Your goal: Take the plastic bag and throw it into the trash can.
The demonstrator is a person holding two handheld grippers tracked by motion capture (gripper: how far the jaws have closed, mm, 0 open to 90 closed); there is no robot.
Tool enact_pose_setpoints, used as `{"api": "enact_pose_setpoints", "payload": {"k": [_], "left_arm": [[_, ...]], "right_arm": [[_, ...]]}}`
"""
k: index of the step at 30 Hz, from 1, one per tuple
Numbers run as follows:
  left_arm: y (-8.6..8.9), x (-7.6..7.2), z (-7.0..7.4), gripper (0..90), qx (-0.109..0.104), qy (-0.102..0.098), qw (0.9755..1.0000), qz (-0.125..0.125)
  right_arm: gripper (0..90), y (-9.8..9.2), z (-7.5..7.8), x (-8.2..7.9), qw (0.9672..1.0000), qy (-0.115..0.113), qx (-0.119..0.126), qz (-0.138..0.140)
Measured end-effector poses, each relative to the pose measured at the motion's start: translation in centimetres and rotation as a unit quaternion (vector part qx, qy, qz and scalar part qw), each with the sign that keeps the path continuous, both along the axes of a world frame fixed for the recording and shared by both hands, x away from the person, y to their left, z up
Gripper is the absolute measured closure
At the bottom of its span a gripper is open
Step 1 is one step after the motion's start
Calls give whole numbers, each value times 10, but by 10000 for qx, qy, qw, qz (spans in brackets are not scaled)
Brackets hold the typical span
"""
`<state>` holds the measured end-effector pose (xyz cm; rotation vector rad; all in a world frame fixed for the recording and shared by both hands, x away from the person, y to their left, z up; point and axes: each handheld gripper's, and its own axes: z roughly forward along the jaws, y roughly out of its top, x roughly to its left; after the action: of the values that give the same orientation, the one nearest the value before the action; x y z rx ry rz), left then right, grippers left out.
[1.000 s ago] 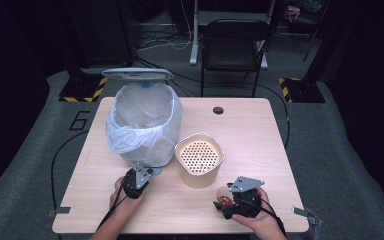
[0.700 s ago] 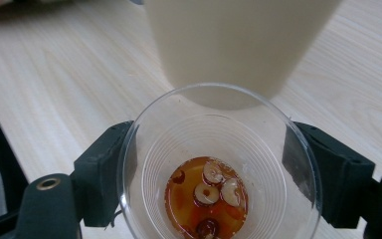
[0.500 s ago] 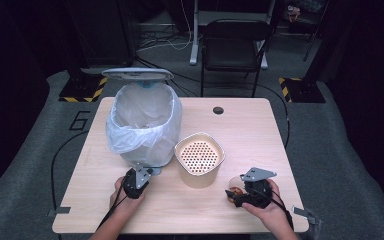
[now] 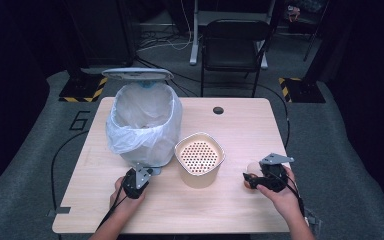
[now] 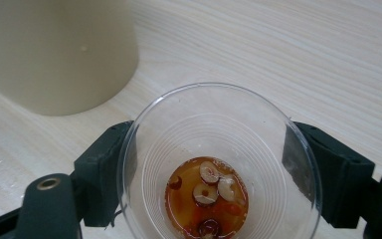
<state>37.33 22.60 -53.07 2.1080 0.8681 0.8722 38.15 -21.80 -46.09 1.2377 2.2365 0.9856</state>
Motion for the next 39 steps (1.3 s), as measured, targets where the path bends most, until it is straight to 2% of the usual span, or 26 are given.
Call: {"api": "enact_pose_setpoints", "payload": {"k": [7,10,18,21,24,29,33,35,39], "left_arm": [[0,0,0,900,-1,-6,10000,3],[0,0,0,900,4,-13,10000,-4],[0,0,0,900,6,1,10000,-3],[0,0,0,900,9,-11,10000,-8],[0,0,0,900,9,-12,10000,-7],[0,0,0,900,21,-22,10000,0],[0,0,0,900,27,-18,10000,-7],[0,0,0,900,14,-12,10000,-8],[0,0,0,900,13,-13,10000,-9]], "right_arm": [[205,-6,0,6,9999,54,84,-105],[199,-6,1,6,9999,75,32,-94],[162,-9,11,7,9999,-75,87,-89],[177,-5,20,8,9997,-198,109,-71],[246,4,30,9,9994,-304,143,31],[436,27,44,16,9982,-384,303,349],[471,47,54,23,9966,-537,413,460],[466,57,58,27,9960,-498,492,561],[457,76,61,32,9950,-450,411,788]]}}
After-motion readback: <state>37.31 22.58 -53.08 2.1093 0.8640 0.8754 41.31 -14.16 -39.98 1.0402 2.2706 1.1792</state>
